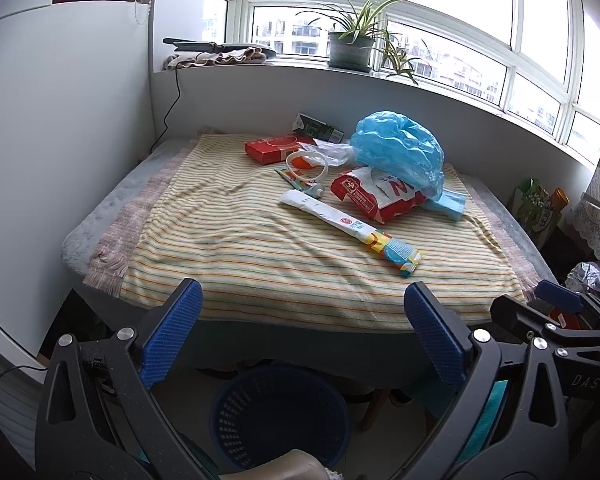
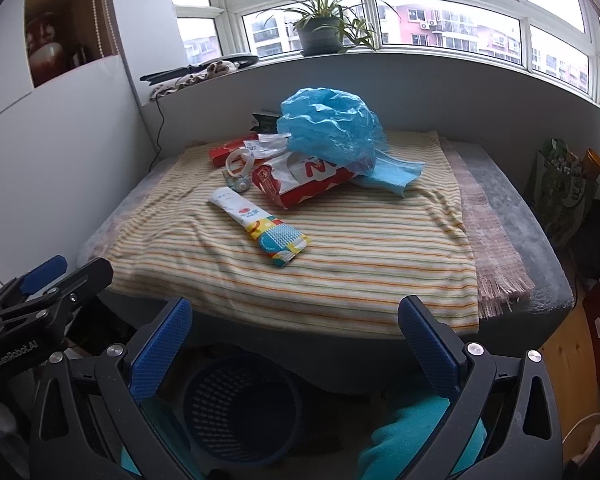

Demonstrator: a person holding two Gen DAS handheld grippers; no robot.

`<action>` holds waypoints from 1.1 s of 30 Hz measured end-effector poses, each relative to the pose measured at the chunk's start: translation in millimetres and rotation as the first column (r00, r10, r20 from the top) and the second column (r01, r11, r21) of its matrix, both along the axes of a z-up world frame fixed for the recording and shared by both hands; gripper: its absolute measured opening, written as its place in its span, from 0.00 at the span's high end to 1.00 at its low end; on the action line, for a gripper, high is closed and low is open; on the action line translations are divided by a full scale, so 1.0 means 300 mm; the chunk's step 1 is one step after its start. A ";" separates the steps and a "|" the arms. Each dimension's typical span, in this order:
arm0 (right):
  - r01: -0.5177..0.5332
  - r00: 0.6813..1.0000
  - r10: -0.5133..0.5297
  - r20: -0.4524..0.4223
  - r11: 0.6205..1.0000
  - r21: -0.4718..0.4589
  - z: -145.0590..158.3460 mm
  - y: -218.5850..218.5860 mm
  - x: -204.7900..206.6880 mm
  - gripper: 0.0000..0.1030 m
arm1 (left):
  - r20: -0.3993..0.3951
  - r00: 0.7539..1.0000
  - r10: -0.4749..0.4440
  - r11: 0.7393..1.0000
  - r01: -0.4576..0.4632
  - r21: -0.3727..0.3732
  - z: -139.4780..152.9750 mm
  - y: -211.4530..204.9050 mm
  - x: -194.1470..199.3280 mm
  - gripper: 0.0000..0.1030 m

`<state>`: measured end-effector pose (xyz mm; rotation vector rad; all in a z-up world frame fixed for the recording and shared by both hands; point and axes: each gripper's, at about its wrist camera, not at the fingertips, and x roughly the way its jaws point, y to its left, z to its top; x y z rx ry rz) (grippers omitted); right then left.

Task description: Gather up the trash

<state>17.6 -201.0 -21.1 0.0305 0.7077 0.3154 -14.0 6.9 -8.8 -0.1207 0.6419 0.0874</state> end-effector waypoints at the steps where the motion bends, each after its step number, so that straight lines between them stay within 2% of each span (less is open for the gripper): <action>1: 0.002 1.000 -0.002 -0.001 1.000 0.001 0.000 -0.005 0.002 0.01 | 0.000 1.000 0.000 1.000 0.000 0.001 0.000 -0.001 -0.002 0.00; 33: 0.043 0.999 -0.043 -0.003 0.999 -0.011 -0.013 -0.050 0.037 0.01 | -0.003 1.000 -0.010 1.000 0.010 0.005 -0.022 -0.009 0.045 0.01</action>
